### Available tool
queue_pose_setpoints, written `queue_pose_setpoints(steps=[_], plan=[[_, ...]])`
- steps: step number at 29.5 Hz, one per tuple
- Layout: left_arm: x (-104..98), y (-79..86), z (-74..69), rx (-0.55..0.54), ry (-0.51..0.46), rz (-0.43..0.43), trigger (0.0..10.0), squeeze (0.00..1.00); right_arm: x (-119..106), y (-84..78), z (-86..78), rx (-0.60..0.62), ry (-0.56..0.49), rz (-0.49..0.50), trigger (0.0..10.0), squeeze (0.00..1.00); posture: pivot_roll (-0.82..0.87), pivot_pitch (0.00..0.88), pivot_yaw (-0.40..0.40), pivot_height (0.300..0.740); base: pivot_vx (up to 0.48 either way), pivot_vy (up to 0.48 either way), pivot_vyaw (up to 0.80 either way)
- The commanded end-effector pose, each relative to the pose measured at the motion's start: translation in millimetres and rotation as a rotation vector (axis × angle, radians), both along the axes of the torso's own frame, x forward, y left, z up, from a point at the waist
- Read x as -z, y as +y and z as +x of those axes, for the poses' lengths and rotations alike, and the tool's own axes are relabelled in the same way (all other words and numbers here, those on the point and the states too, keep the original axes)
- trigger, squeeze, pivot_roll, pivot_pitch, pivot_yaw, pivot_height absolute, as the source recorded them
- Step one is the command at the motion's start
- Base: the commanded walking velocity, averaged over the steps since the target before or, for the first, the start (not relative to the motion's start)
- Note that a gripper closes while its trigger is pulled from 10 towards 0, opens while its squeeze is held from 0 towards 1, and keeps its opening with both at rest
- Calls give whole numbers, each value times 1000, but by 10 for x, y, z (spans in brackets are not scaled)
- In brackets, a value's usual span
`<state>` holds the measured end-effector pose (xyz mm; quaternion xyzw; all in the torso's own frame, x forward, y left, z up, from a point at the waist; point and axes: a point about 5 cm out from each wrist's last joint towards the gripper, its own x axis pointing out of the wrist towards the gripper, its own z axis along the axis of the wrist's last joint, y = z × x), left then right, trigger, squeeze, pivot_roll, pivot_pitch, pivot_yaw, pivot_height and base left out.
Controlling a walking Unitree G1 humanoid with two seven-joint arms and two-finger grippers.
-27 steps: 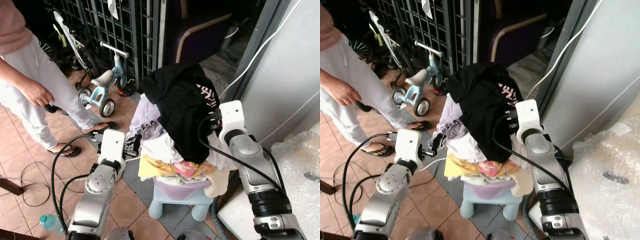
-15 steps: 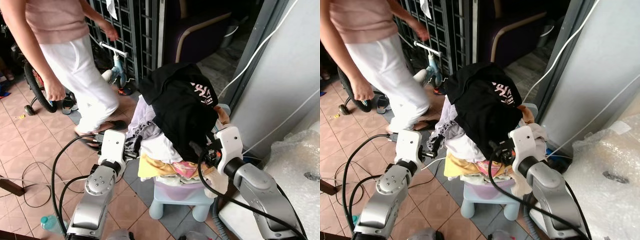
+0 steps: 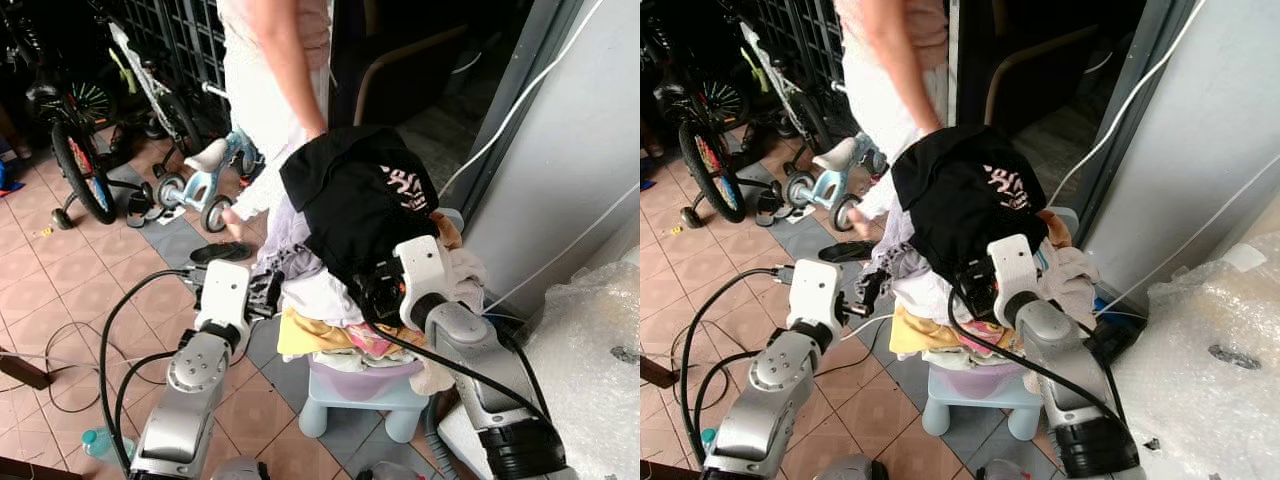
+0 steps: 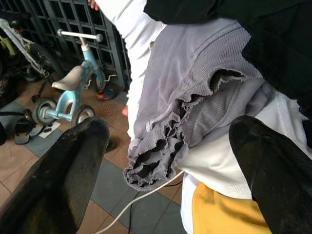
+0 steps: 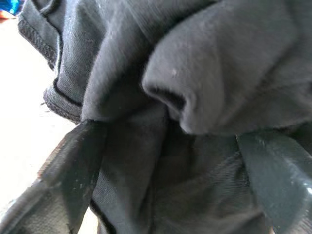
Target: Clothes washing
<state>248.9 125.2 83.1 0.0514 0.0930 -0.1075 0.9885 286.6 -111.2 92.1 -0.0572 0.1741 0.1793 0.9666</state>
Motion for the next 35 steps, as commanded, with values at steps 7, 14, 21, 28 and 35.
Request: queue_pose_setpoints(steps=[7, 14, 21, 28, 35], plan=[[-32, 11, -6, -8, -4, 7, 10000, 0, 136, -93, 32, 67, 75, -38, 0, 0, 30, 0, -7, 740, 0, 0, 0], [-28, 2, 4, -3, -1, 5, 10000, 0, 203, -221, 50, 173, 98, -60, 0, 0, 25, 0, -2, 740, 0, 0, 0], [-29, -3, 8, -3, 2, 5, 10000, 0, 231, -326, 68, 259, 103, -72, 0, 0, 24, 0, -3, 740, 0, 0, 0], [-24, -4, 2, -3, 6, 4, 10000, 0, 218, -421, 80, 312, 90, -45, 0, 0, 20, 0, -1, 740, 0, 0, 0], [-16, 4, 5, -8, 8, 6, 10000, 0, 52, -414, 46, 298, -38, 88, 0, 0, 18, 0, -1, 740, 0, 0, 0]])
